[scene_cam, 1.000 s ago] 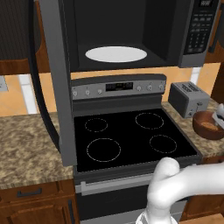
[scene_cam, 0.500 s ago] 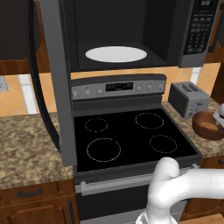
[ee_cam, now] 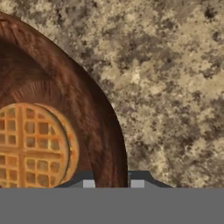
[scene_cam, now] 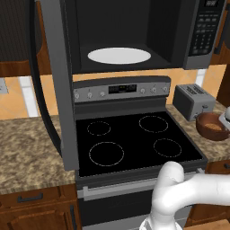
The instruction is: Open the microwave, place the bowl with waffle inside the microwave, then close the microwave door and turn it on.
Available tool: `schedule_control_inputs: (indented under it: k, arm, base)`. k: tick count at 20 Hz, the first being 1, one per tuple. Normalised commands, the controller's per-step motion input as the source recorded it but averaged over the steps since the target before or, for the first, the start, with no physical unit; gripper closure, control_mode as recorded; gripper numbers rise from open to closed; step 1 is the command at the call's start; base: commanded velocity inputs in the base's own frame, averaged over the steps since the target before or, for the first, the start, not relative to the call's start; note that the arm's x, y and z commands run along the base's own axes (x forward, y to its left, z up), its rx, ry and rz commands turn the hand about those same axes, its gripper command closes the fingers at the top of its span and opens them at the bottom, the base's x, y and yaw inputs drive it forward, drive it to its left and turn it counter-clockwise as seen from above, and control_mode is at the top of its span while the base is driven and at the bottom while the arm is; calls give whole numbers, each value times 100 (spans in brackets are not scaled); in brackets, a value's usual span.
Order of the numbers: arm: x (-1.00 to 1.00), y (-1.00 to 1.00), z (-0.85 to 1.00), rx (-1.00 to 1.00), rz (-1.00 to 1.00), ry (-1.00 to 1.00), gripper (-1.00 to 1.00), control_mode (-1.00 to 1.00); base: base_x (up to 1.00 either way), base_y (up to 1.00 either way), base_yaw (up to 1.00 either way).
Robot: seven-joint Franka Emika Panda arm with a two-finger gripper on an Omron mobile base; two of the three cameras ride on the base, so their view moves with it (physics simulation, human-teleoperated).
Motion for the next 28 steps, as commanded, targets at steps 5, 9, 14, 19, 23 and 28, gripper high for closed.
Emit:
schedule_control_inputs:
  k: [5, 9, 14, 19, 23, 28]
  arm:
    - [-2, 0, 0, 0, -1, 0, 100, -100]
    - [-65, 0, 20, 0, -10, -4, 100, -100]
    - [-59, 16, 47, 0, -15, -5, 100, -100]
    - [-78, 42, 19, 0, -13, -8, 100, -100]
    - [-36, 69, 18, 0, -7, -1, 100, -100]
    - [-18, 57, 46, 0, -6, -5, 100, -100]
  base:
    - [0, 0, 0]
    - [0, 0, 0]
    - [0, 0, 0]
    - [0, 0, 0]
    - [0, 0, 0]
    - [0, 0, 0]
